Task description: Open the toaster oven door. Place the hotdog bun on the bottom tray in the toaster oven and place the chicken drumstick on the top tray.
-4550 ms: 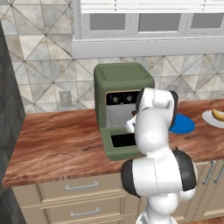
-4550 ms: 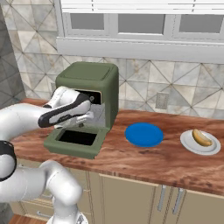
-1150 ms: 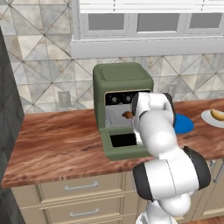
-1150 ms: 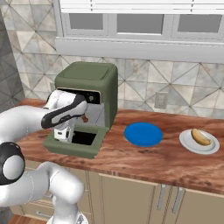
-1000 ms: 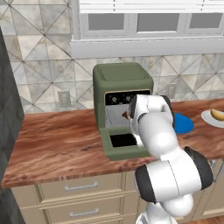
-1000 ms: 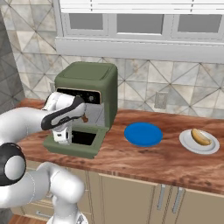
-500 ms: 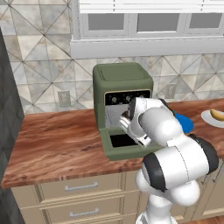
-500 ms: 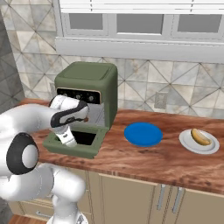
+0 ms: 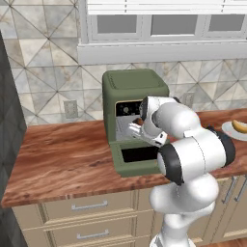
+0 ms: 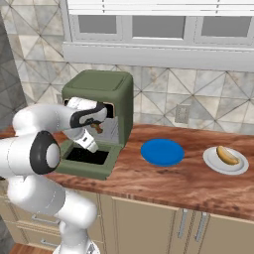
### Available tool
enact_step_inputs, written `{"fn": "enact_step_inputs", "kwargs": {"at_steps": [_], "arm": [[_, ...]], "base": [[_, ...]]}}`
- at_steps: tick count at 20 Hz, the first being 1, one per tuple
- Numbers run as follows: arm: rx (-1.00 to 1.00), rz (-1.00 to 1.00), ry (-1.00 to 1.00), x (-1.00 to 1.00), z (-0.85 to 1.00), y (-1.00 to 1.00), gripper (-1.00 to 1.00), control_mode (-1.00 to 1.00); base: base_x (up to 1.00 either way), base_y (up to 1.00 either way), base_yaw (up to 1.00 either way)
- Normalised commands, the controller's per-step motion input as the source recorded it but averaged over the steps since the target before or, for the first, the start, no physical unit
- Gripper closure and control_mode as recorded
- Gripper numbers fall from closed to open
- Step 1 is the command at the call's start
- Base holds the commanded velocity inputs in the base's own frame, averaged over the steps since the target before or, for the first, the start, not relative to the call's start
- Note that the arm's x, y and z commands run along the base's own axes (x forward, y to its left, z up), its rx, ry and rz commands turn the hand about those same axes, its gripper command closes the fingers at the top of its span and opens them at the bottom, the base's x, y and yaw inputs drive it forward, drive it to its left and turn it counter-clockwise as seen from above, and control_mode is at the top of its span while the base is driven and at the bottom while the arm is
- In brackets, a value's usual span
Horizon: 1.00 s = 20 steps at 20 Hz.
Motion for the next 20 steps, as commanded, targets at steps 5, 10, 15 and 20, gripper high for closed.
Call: {"fn": "enact_step_inputs", "kwargs": {"at_steps": [5, 10, 15, 20], "arm": [[-0.11, 0.27, -0.02, 0.65, 0.31, 0.04, -1.0, -1.0], [-0.16, 0.29, -0.17, 0.34, 0.05, 0.18, -1.0, -1.0], [-0.24, 0.25, -0.38, 0.0, -0.01, 0.19, -1.0, -1.0], [-0.21, 0.23, -0.24, -0.37, 0.03, 0.01, -1.0, -1.0]], "base": [[0.0, 0.0, 0.0], [0.0, 0.0, 0.0], [0.0, 0.0, 0.0], [0.0, 0.0, 0.0]]}}
